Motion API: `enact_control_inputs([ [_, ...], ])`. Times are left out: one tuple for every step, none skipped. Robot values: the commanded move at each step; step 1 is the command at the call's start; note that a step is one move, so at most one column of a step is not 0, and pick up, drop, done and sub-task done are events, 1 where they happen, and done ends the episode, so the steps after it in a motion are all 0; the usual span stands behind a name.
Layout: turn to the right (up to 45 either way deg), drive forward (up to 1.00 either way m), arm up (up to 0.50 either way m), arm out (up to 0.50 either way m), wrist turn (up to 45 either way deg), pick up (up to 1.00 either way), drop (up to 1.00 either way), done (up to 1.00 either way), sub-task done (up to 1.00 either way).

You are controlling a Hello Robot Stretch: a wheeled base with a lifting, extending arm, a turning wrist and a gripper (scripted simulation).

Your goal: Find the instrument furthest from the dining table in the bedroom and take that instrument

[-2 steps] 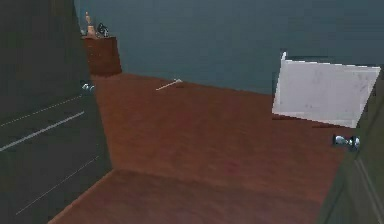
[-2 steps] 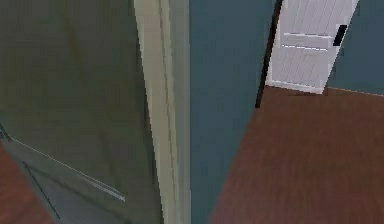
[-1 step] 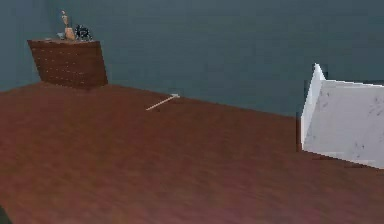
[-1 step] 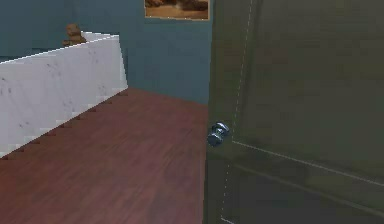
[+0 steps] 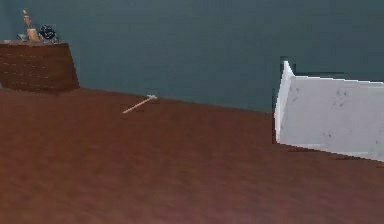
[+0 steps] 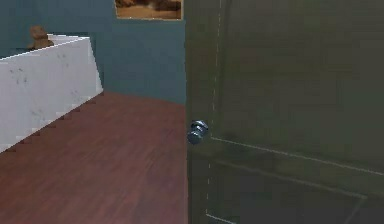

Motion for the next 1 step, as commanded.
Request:
enact_control_inputs([
  [0.0,0.6,0.0,0.0,0.0,0.0,0.0,0.0,0.0],
])
